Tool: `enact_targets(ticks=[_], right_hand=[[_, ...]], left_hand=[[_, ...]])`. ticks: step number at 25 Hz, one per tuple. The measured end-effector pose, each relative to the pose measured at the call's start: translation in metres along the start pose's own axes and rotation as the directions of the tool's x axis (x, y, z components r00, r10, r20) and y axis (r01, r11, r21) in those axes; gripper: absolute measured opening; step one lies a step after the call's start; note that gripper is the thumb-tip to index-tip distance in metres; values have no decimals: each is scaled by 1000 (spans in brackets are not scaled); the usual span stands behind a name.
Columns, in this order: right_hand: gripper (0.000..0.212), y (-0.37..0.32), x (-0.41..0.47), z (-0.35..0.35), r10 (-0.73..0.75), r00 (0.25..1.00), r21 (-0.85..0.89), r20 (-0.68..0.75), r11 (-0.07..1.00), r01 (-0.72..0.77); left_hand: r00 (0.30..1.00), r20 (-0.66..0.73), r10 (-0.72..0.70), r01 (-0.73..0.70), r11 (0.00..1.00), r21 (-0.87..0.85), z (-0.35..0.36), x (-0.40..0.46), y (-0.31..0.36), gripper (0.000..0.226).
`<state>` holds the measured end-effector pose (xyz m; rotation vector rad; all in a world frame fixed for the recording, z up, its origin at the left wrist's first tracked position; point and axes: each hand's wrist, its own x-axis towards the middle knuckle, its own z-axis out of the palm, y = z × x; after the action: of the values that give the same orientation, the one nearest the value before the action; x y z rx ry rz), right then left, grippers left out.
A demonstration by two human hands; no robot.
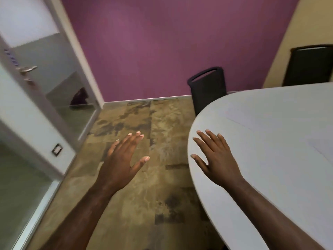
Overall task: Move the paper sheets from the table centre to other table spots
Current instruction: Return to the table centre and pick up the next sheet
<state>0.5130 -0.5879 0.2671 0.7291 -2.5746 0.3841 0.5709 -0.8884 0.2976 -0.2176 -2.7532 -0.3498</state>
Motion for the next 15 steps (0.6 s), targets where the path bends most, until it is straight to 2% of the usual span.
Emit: enact_targets(ticks=[3, 6, 9, 15], right_hand=[[50, 31, 19, 16, 141, 989, -85, -39, 986, -144], [49, 54, 26, 21, 312, 945, -138, -100, 936, -323], [50, 73, 27, 18, 459, 876, -189, -151, 856, -481], [50, 127, 9, 13, 664, 695, -248, -275, 649, -719]], left_hand=[[985, 27, 169, -167, 984, -63, 38, 79, -13, 66], [945, 47, 323, -313, 938, -149, 66, 153, -11, 68], [869, 49, 493, -472, 853, -224, 94, 218, 5, 68], [702, 52, 711, -650, 668, -361, 159, 321, 81, 67]])
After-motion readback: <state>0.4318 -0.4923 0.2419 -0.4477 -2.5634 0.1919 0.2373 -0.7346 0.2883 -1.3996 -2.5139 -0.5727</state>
